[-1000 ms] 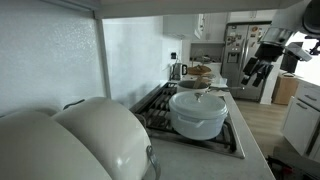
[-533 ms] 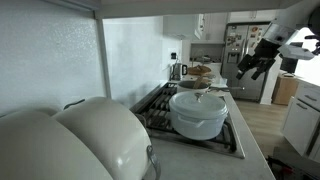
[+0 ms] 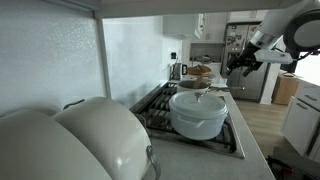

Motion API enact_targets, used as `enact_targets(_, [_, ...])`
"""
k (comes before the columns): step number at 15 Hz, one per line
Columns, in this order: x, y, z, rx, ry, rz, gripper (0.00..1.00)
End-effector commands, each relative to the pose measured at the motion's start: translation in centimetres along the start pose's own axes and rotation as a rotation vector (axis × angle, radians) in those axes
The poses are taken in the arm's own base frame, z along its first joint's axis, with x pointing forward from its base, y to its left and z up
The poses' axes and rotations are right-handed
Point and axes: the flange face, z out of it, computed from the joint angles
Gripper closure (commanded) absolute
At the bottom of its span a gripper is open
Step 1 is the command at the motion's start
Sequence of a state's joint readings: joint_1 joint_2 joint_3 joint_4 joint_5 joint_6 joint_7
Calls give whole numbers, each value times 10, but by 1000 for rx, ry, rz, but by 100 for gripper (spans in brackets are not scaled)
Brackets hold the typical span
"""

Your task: Use the wooden spatula to stir the contents of the pot

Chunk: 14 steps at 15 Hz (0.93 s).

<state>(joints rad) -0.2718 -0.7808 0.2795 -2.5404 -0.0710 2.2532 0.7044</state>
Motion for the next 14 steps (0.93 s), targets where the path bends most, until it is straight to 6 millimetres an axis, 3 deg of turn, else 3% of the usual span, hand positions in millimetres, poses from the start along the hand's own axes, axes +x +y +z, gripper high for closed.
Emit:
enact_targets(1, [16,-40,15,16,30,57,0])
enact_targets(3, [22,-53,15,28,30,89,0])
enact_targets(5, [28,-60,2,52,-17,117,0])
enact_targets(6, [16,-50,14,38,10,82,0])
enact_targets(14, [11,-57,15,30,4,93,0])
